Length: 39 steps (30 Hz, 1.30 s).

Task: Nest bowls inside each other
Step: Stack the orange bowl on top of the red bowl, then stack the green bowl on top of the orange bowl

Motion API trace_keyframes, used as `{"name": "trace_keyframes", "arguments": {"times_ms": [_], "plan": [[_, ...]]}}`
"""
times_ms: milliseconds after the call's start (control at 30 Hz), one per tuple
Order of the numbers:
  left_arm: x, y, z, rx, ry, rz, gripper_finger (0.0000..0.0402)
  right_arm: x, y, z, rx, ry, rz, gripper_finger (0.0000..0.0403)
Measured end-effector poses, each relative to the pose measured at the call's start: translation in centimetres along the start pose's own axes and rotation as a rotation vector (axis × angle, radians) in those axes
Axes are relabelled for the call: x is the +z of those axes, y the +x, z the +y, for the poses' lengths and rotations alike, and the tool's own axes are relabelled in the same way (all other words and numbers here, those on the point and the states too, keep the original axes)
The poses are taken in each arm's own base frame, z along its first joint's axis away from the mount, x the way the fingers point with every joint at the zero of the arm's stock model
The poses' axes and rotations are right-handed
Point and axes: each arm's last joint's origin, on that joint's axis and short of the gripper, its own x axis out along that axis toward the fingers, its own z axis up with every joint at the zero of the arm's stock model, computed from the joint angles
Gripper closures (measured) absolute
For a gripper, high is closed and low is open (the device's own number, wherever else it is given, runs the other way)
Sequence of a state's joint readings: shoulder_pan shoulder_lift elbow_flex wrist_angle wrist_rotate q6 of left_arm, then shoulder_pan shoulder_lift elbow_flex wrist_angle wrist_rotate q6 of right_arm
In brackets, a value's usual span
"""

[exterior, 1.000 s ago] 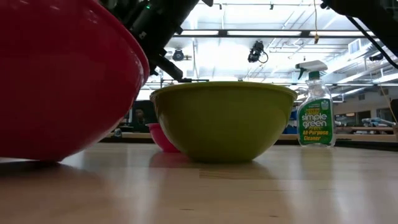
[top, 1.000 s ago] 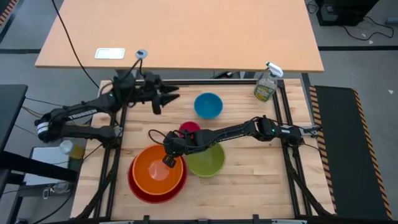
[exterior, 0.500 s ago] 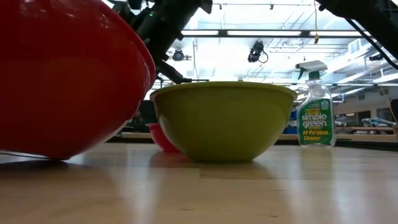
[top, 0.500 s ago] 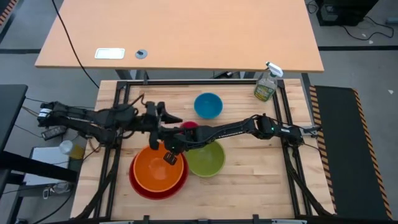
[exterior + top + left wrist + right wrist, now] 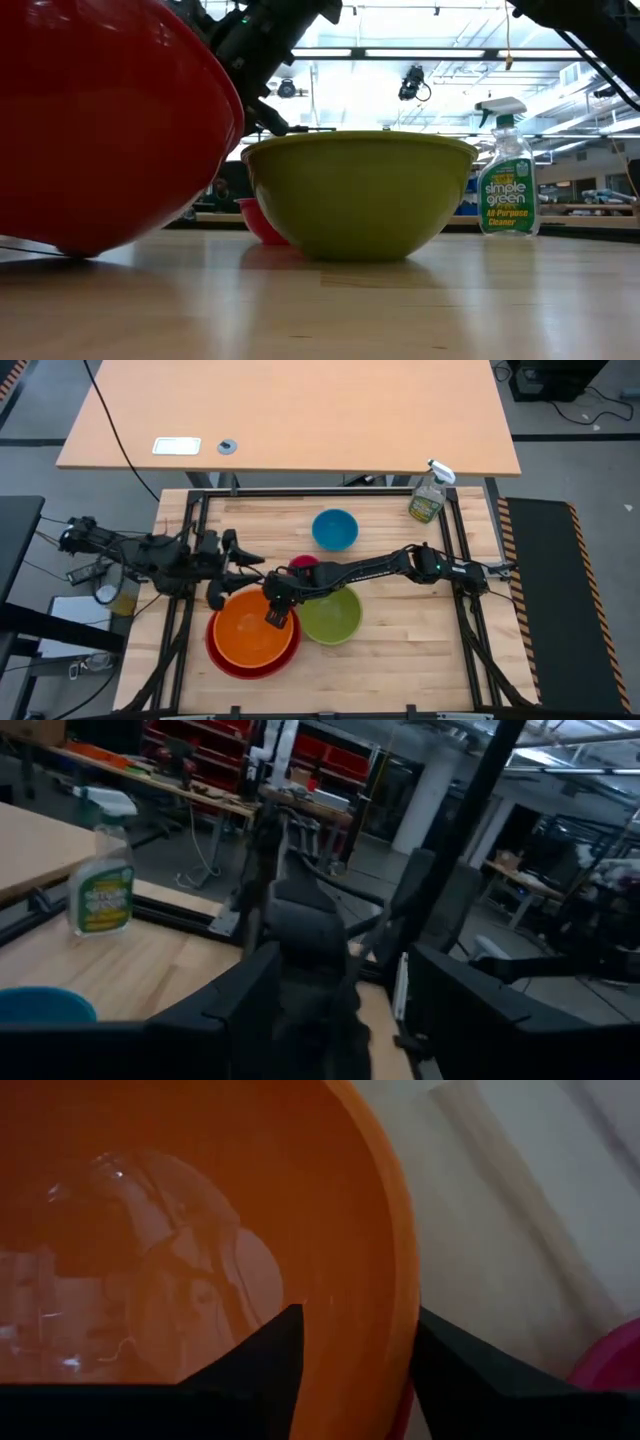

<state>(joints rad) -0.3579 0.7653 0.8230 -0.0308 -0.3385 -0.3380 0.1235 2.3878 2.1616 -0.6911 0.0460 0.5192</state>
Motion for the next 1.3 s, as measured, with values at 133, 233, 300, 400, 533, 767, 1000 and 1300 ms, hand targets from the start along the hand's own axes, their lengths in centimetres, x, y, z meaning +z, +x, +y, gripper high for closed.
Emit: {"name": "trace_keyframes", "arguments": {"times_ms": [133,233,300,400,533,767,1000,1300], "plan": [[-0.3,-1.2,-0.6,0.028,-0.004,0.017,0.018,-0.3,-0.1,0.7,0.027,0.018,0.013,0.0217],[-0.2,-1.9,-0.8,0.042,-0.007,0.004,0.018,-0.5,-0.5,1.4,0.039,0.01,-0.001,0.0217],[0.1,-2.3,-0.9,0.039,-0.014,-0.015,0.018,-0.5,-0.7,1.7,0.048,0.013,-0.009,0.0217],[0.3,-2.8,-0.8,0.035,-0.02,-0.022,0.018,-0.4,-1.1,2.1,0.057,0.024,-0.015,0.0215],[0.3,-3.1,-0.8,0.029,-0.022,-0.024,0.018,0.3,-1.9,2.5,0.064,0.027,-0.039,0.0215],[0.4,-3.6,-1.1,-0.002,-0.035,-0.02,0.018,1.4,-4.5,2.8,-0.013,0.034,-0.043,0.0215],[-2.1,-4.2,-0.7,0.067,-0.071,0.198,0.018,1.0,-5.7,2.4,-0.08,0.017,0.022,0.0216],[-4.3,-5.2,0.2,0.192,-0.102,0.392,0.018,-0.5,-8.2,1.7,-0.222,-0.14,0.176,0.0216]]}}
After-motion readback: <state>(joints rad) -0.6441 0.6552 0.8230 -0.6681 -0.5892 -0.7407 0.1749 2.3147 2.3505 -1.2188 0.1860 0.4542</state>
